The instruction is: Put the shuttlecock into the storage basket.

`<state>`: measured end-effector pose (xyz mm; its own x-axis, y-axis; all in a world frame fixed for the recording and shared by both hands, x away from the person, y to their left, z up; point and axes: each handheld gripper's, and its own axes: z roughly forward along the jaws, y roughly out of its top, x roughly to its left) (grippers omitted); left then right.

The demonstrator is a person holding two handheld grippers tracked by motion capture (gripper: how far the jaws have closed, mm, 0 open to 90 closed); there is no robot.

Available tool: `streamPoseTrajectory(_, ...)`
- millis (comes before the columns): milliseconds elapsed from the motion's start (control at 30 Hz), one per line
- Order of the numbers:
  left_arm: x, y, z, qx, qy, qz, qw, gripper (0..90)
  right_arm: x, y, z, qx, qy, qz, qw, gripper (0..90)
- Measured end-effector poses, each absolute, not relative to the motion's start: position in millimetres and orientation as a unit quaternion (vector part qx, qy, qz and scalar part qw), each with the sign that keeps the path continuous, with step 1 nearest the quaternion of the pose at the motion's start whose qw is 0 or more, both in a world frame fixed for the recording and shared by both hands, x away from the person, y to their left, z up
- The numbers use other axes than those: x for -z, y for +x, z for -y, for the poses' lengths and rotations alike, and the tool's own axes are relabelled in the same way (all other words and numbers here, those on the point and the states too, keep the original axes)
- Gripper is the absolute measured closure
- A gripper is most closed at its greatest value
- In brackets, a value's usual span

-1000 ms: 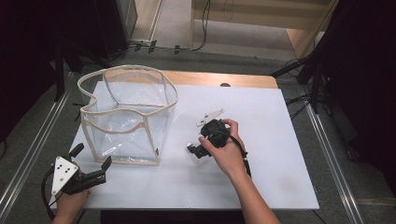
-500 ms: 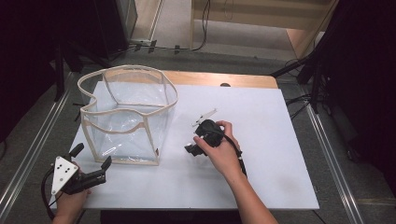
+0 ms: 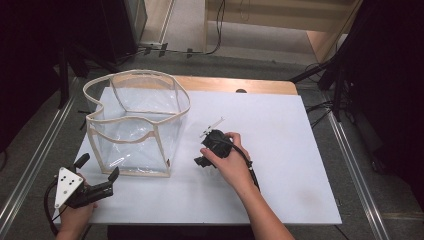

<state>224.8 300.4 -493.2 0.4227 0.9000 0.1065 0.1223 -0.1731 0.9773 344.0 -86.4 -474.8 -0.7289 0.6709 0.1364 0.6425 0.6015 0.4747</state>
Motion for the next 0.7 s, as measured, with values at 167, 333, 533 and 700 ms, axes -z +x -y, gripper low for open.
streamPoseTrajectory(167, 493.3, 224.9, -300.5, -0.376, 0.666, -0.384, 0.517, 2.3, 479.8, 345.2, 80.7, -0.242, 0.376, -0.894, 0.027, 33.6)
streamPoseTrajectory(333, 493.2, 225.1, -300.5, -0.376, 0.666, -0.385, 0.517, 2.3, 483.2, 346.4, 79.0, -0.234, 0.384, -0.893, 0.028, 38.3)
streamPoseTrajectory(533, 493.2, 225.2, -300.6, -0.375, 0.665, -0.385, 0.518, 2.3, 485.3, 346.7, 79.1, -0.224, 0.403, -0.887, 0.024, 46.8)
streamPoseTrajectory(700, 493.2, 225.1, -300.7, -0.375, 0.665, -0.386, 0.518, 2.3, 485.1, 346.3, 79.9, -0.222, 0.407, -0.886, 0.025, 50.1)
